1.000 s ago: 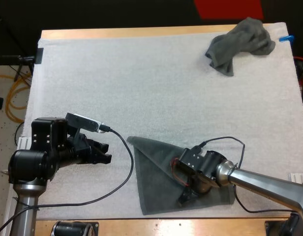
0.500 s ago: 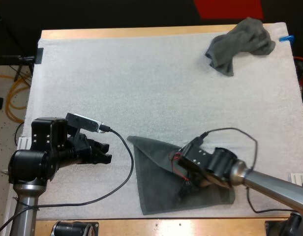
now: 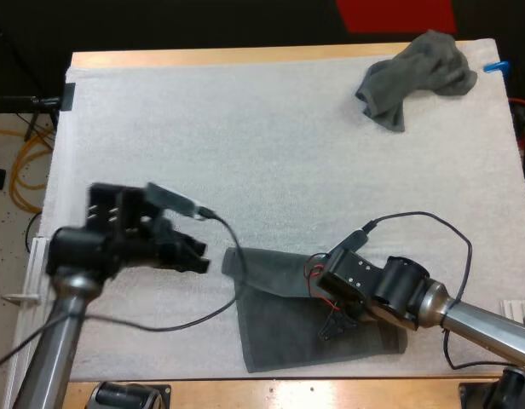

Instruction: Pick towel from pile fold and stack

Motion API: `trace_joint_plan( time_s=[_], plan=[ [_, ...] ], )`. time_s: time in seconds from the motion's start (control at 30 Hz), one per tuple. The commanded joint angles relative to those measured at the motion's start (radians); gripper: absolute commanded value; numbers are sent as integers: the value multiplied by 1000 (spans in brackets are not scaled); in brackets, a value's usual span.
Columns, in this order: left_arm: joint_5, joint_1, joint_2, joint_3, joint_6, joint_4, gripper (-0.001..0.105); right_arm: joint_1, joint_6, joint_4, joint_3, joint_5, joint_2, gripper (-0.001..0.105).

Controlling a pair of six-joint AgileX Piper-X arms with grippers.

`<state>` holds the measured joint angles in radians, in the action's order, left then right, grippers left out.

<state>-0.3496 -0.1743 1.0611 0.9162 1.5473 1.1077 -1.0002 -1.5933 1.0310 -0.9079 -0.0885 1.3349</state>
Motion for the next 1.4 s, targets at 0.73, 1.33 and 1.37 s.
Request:
trace_joint_plan(
  time_s=[0.73, 1.33, 1.37],
  plan=[
    [10, -133, 565, -3, 132, -130, 46, -4, 3, 4, -3, -12, -2, 0],
    [-100, -133, 582, -3, 136, -188, 0, -4, 3, 4, -3, -12, -2, 0],
    [-116, -133, 582, -3, 136, -188, 0, -4, 3, 4, -3, -20, -2, 0]
  ],
)
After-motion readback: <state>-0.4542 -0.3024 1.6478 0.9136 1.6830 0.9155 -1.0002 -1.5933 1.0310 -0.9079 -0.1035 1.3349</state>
